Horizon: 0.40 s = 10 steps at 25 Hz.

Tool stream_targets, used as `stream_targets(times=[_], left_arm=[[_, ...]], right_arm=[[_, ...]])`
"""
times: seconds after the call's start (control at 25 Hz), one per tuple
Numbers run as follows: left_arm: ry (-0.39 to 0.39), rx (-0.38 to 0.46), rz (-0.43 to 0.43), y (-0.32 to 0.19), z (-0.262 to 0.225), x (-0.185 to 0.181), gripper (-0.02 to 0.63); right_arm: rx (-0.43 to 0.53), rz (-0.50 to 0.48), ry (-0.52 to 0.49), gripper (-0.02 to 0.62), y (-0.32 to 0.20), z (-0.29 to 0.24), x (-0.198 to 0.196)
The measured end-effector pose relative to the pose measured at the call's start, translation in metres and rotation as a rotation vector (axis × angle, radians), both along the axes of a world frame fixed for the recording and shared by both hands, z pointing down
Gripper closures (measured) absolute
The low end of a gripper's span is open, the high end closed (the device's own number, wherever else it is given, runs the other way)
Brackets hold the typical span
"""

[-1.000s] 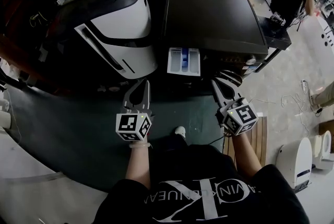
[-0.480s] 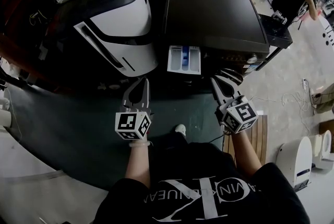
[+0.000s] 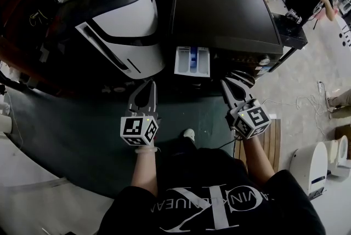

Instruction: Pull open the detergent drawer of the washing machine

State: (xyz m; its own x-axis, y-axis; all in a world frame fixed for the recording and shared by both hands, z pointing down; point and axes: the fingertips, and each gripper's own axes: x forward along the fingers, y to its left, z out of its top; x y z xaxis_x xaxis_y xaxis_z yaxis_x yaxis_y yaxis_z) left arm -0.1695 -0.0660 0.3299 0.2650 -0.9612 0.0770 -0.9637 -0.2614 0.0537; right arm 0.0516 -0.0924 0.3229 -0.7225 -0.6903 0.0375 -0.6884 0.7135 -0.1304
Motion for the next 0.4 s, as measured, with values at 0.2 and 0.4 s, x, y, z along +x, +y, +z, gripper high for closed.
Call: stream_targets(times=[0.2,0.4], left_arm=[[0.002,-0.006,0.002,-0.0029,0.0030,0.0007,0.597],[0.003,-0.012,0.001,-0.0046,0.0058,0.0011,0.597]], right_arm=[[-0.003,0.002,-0.002,0.583,-0.0022,0.0007,0.0007],[-0.006,0.006,-0.010,0.583,-0.0044,0.0039,0.0033]])
